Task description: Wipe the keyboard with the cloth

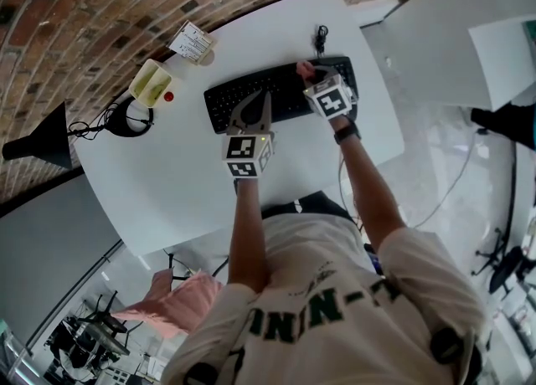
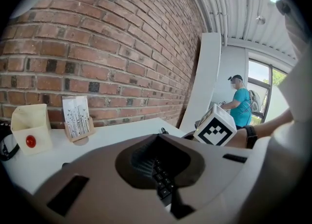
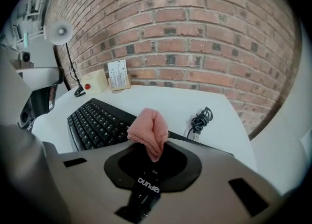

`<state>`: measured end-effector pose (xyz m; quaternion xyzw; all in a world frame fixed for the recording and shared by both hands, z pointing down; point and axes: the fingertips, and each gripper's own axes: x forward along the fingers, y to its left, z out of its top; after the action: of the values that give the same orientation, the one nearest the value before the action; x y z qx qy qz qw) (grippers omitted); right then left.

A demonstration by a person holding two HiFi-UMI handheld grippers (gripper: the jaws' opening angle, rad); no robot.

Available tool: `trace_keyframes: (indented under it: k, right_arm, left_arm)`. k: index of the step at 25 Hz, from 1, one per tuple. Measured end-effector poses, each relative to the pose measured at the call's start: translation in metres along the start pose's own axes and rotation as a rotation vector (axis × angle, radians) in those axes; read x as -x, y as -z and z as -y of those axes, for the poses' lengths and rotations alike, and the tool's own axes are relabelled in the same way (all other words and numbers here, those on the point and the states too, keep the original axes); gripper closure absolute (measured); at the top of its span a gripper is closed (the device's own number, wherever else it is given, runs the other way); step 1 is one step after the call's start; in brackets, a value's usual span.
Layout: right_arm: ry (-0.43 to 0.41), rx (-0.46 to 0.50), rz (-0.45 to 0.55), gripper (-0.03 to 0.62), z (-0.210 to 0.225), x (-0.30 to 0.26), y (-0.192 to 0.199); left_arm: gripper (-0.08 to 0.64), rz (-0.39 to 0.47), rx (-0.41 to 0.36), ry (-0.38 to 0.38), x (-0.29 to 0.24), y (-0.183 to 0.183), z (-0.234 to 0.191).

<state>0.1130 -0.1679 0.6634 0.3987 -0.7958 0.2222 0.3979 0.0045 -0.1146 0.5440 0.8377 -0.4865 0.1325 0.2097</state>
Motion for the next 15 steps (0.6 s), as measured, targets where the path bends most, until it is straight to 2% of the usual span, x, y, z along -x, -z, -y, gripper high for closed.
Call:
trace_keyframes:
  k: [11, 15]
  right_arm:
    - [0.136, -0.064, -0.028, 0.563, 0.065, 0.02, 0.028]
    - [0.161, -0.093, -0.035, 0.56, 0.083, 0.027, 0.038]
  left_arm:
    - [0.558, -0.001, -0.016, 0.035, -0.005, -0.003, 0.014]
    - [0.558, 0.0, -0.019, 0.038, -0.003, -0.004, 0.015]
